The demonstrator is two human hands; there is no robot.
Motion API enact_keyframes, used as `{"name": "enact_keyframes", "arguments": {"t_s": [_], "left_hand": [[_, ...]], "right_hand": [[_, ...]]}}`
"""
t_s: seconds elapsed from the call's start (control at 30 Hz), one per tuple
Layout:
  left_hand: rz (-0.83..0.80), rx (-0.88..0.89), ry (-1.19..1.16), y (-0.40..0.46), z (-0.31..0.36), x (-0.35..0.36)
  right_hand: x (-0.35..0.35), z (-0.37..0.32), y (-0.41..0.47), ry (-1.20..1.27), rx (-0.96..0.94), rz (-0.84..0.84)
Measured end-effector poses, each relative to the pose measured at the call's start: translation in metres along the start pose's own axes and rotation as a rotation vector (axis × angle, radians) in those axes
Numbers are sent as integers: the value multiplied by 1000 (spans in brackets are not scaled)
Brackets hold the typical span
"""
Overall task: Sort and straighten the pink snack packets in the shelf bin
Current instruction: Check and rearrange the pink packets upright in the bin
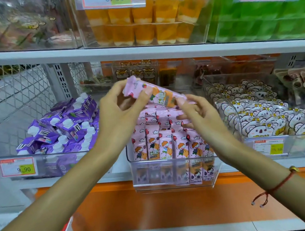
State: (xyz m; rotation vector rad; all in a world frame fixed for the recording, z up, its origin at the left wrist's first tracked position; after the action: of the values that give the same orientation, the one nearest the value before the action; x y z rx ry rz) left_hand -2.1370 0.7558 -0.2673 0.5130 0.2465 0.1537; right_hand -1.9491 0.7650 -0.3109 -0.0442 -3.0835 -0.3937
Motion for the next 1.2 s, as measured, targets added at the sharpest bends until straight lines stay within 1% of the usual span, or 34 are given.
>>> {"name": "enact_keyframes", "arguments": {"t_s": [0.03, 0.1, 0.17, 0.2, 0.27, 0.37, 0.57, 0.73, 0.83, 0.97, 1.03, 1.1, 1.2], "left_hand": [[44, 37, 55, 3, 0, -5], [88, 96, 193, 7, -2, -10], [67, 114, 267, 8, -7, -9], [43, 123, 272, 8, -10, -7], [-6, 148, 265, 8, -12, -2], [-81, 175, 287, 8, -14, 5], [-234, 204, 430, 11, -17, 17], [-378, 234, 590, 27, -5, 34], [-459, 249, 626, 33, 0, 41], [-533, 264, 694, 31, -10, 52], [-567, 297, 848, 26, -23, 60], [-642, 366, 1048, 19, -37, 69], [-723, 471, 1225, 14, -43, 74]], "right_hand": [[1, 1, 0, -153, -47, -8], [8, 3, -2, -578, -189, -104], [18, 10, -5, -934, -291, -234], [22, 14, -5, -1046, -311, -272], [25, 16, -4, -1153, -311, -297], [25, 14, -4, -1121, -291, -320], [18, 8, -11, -905, -238, -433], [19, 7, -13, -950, -278, -419], [18, 7, -13, -966, -282, -419], [18, 7, -13, -984, -304, -406], [18, 8, -13, -992, -299, -393], [17, 9, -13, -982, -291, -388], [17, 9, -13, -983, -291, -388]]}}
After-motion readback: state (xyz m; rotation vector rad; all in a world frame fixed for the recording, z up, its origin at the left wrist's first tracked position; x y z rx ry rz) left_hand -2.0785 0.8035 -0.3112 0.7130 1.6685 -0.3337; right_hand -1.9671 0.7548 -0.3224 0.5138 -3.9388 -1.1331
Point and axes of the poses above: each hand's wrist, its own y-axis towards the middle knuckle, its own x-axis out of the palm, z = x × y, the point moved 7 cm from there along y, towards the middle knuckle, and after that the axes turned 11 degrees about y, right-handed, at the moved point
